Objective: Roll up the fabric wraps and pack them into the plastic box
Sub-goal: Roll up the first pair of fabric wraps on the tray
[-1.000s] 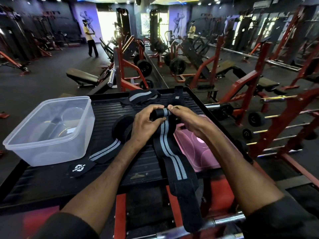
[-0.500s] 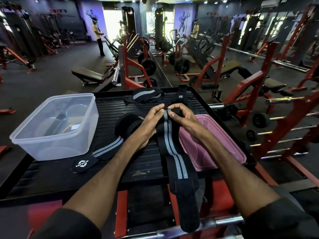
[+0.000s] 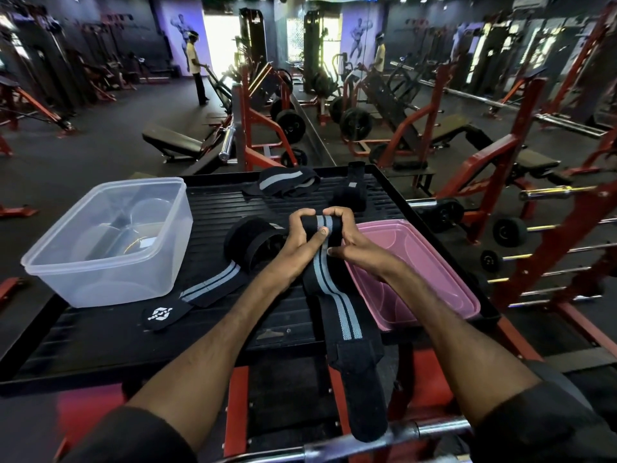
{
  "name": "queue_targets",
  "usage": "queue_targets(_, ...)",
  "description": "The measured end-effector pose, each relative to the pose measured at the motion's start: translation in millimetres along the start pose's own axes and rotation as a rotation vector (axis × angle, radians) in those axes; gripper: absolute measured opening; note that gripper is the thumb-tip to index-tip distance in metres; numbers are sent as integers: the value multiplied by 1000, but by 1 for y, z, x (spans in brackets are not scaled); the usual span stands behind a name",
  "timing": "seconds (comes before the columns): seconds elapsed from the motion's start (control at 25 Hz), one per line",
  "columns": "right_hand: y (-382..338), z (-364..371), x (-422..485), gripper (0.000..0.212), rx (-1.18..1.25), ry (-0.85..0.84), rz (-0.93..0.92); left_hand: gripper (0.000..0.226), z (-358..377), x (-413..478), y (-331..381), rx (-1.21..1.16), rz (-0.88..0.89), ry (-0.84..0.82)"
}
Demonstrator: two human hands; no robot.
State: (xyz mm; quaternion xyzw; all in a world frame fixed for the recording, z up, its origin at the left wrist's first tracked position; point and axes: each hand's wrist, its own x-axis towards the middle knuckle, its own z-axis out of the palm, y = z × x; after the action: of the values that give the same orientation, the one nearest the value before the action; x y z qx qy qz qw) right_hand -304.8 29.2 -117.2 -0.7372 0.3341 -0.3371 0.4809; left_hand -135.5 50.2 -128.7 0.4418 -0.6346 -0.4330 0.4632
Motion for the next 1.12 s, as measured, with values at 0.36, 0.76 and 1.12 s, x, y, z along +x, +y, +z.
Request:
queue_targets(0.36, -10, -21, 12, 46, 501, 182, 175, 39, -18, -2, -6, 11, 96, 198)
queue_targets(0.76, -5, -10, 12, 18, 185, 91, 302, 43, -19, -10, -2, 235, 207, 182)
queue_targets(1.12, 2, -8, 3, 30, 171, 166, 24, 30, -15, -13, 2, -32, -145, 57)
